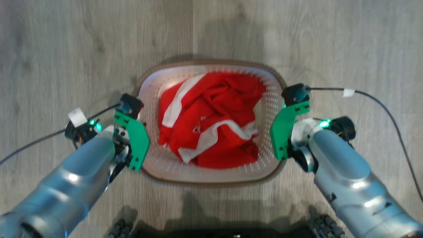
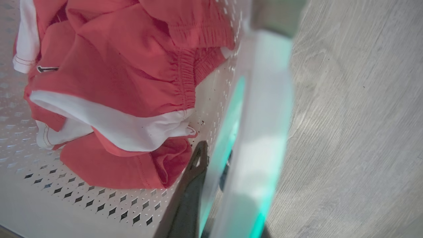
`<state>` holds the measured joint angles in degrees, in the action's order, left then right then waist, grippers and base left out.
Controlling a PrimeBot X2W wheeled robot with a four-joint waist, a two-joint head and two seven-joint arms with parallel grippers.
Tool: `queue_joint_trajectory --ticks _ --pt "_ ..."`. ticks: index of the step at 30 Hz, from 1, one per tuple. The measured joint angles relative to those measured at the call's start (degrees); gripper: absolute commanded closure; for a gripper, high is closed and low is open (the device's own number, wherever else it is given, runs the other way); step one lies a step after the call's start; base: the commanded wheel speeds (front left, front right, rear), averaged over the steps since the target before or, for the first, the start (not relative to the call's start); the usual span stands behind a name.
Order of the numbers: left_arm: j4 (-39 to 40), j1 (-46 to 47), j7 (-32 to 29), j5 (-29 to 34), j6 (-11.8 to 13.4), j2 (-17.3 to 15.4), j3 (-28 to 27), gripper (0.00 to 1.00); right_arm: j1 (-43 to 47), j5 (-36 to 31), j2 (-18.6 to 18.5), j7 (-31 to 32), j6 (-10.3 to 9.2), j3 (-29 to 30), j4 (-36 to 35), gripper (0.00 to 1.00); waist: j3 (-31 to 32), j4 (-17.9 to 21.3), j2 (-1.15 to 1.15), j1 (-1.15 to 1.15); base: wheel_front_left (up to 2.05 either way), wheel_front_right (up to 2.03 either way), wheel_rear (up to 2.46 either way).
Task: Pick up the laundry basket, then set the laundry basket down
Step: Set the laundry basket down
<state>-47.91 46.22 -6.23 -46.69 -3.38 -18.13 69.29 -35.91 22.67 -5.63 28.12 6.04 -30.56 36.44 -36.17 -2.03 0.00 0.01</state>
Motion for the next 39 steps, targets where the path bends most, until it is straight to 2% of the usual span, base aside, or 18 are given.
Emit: queue_joint_trajectory --ticks 9,15,21,32,33,34,35,36,37,39 --pt "-12.18 6.60 7.24 0.46 -2.13 6.26 -0.83 1.00 -7.09 2.56 0.14 -9.36 0.03 -0.87 7.39 1.00 -7.61 -1.66 0.00 0.00 0.00 0.00 0.00" --pt "-17.24 9.18 8.94 0.62 -2.71 9.51 -0.77 1.00 -9.73 4.97 0.14 -13.48 0.05 -1.75 11.84 1.00 -10.81 -2.36 0.00 -0.01 0.00 0.00 0.00" --pt "-20.02 10.44 9.51 0.60 -3.24 11.23 0.33 1.00 -11.29 7.34 0.24 -15.83 0.52 -3.09 15.59 1.00 -13.11 -2.94 0.00 -0.01 0.00 0.00 0.00" --pt "-20.03 10.83 9.93 -1.10 -3.24 11.49 1.27 1.00 -13.21 9.38 0.29 -18.97 0.56 -5.48 19.41 1.00 -14.36 -3.35 0.00 -0.01 0.00 0.00 0.00" --pt "-20.11 10.92 9.93 -1.32 -3.24 11.50 1.45 0.92 -13.24 9.79 0.29 -19.23 0.56 -5.70 19.56 1.00 -14.38 -3.36 0.00 -0.01 0.00 0.00 0.00" --pt "-20.36 11.10 10.03 -1.32 -3.24 11.58 1.74 0.54 -13.37 10.16 0.30 -19.25 0.56 -5.80 19.81 1.00 -14.38 -3.38 0.00 -0.01 0.00 0.00 0.00" --pt "-21.03 11.36 10.07 -1.30 -3.42 11.72 2.40 0.02 -13.65 10.37 0.33 -19.29 0.63 -5.87 20.20 1.00 -14.36 -3.40 0.00 -0.01 0.00 0.00 0.00" --pt "-21.67 11.38 9.95 -1.34 -3.87 11.92 2.46 0.00 -14.20 10.32 0.51 -19.31 0.65 -6.17 20.69 0.65 -14.34 -3.42 0.00 -0.01 0.00 0.00 0.00" --pt "-21.96 11.34 9.69 -1.41 -4.15 12.22 2.52 0.00 -14.85 10.00 0.81 -19.47 0.89 -6.68 21.11 0.00 -14.31 -3.44 0.00 -0.01 0.00 0.00 0.00" --pt "-22.68 11.34 9.15 -1.99 -4.15 12.79 2.55 0.00 -15.74 10.03 1.37 -20.42 1.05 -6.70 21.59 0.00 -14.32 -3.51 0.00 -0.01 0.00 0.00 0.00"
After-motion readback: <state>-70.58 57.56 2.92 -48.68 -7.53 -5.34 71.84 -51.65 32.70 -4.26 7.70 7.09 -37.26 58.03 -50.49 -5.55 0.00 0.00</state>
